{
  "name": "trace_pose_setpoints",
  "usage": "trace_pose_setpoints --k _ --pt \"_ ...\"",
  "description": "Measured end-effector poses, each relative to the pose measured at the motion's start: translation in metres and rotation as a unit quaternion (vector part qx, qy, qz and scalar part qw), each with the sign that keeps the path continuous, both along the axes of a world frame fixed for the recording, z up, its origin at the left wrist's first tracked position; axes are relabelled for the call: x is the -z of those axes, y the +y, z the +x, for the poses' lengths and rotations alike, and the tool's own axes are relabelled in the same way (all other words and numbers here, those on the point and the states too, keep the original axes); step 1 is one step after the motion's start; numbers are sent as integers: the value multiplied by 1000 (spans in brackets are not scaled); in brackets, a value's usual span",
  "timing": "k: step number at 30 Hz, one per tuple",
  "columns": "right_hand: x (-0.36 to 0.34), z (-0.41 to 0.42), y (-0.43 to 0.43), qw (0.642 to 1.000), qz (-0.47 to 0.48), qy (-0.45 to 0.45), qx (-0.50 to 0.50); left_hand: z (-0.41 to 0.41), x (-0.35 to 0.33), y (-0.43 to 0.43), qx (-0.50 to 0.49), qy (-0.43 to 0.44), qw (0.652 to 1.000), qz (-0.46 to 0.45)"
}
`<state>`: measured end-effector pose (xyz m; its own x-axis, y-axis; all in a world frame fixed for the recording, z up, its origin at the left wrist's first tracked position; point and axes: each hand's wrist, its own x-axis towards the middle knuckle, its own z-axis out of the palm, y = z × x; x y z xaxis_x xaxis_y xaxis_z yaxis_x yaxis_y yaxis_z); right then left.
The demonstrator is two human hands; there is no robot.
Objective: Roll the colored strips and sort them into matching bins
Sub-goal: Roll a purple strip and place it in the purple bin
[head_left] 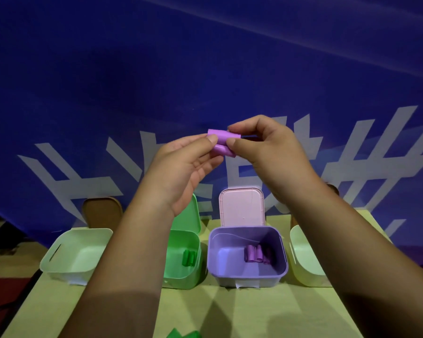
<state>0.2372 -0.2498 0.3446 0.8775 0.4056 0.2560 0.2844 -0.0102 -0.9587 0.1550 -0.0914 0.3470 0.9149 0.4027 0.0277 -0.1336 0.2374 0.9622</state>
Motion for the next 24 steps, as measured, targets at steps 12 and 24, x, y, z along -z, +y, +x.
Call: trace_pose_setpoints --k 12,24 --pt "14 4 5 998 -32 4 -61 14 6 0 -35 21 999 -27" --pt "31 18 8 998 -32 1 -52 32 33 7 -3 23 1000 -7"
